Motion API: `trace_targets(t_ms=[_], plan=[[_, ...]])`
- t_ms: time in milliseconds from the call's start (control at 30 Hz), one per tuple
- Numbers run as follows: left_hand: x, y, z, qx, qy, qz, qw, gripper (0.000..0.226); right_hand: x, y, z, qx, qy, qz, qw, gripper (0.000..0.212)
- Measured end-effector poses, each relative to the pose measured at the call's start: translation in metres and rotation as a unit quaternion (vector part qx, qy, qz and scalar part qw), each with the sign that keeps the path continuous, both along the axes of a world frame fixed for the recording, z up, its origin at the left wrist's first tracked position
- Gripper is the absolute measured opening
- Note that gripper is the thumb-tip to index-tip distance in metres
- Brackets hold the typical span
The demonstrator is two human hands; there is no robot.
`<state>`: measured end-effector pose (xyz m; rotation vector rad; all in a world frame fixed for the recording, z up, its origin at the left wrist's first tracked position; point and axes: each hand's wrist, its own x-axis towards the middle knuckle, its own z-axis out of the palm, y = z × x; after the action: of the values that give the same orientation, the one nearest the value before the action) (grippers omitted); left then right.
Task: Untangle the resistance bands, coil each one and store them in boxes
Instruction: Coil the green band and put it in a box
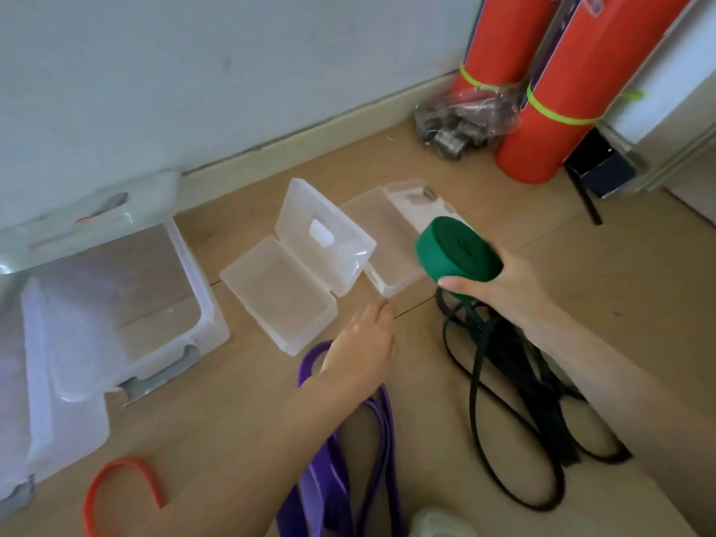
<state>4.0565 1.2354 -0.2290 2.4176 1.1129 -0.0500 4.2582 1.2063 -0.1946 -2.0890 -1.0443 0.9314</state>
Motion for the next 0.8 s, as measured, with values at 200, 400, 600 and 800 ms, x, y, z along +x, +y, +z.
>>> trace_targets(t_ms=[200,400,600,800], plan=[[0.047,0.022,-0.040,0.065,0.121,-0.009,0.990,0.062,0.005,0.059,-0.020,-0.014,0.077,0.046,0.996,0.046],[0.042,0.020,-0.044,0.079,0.119,0.024,0.990,0.070,-0.020,0.096,-0.040,-0.071,0.016,0.093,0.993,0.070],[0.038,0.021,-0.042,0.135,0.062,-0.033,0.988,0.059,-0.012,0.089,-0.052,-0.107,-0.132,0.139,0.976,0.069],[0.032,0.027,-0.041,0.171,0.075,-0.047,0.981,0.051,-0.013,0.098,-0.058,-0.132,-0.186,0.128,0.965,0.078]])
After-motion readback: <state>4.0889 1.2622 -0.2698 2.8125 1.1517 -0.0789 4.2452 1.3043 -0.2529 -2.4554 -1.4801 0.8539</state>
